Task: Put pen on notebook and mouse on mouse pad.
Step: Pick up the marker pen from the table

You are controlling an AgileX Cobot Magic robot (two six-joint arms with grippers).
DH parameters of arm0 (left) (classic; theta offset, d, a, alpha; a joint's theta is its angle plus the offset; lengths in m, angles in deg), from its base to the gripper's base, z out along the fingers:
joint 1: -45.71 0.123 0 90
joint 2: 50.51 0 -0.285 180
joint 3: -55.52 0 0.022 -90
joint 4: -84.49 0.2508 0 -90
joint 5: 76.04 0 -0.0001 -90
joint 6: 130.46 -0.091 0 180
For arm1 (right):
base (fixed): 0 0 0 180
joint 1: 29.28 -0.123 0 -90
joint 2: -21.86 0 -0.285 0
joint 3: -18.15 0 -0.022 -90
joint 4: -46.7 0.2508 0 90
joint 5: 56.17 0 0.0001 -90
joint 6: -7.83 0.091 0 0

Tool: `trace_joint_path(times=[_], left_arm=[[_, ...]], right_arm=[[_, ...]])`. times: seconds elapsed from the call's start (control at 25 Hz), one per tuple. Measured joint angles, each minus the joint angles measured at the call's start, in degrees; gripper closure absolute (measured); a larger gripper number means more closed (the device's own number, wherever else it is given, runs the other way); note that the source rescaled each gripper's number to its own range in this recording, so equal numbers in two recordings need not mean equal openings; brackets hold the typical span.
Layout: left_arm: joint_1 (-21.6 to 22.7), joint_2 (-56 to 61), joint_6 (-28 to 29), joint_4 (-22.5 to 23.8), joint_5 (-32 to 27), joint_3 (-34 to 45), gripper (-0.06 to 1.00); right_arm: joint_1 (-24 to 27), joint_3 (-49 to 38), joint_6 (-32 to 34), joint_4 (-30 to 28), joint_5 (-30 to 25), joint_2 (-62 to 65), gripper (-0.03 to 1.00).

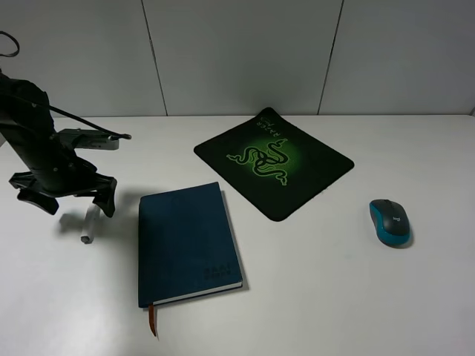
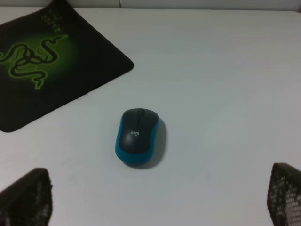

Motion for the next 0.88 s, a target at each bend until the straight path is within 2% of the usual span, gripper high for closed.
trace_joint_path(times=[0.6, 0.72, 0.88], left_arm=[[0.00, -5.27, 0.54, -2.59, 1.06, -4.55, -0.05], [0.00, -5.33, 0.54, -2.61, 0.99, -4.66, 0.02], [0.00, -5.33, 0.54, -2.65, 0.74, -4.66, 0.20]], right_arm=[[0.00, 0.00, 0.00, 0.00, 0.00, 0.00, -0.03], [0.00, 0.00, 0.00, 0.00, 0.00, 0.00, -0.03], [0.00, 0.00, 0.00, 0.00, 0.00, 0.00, -0.03]])
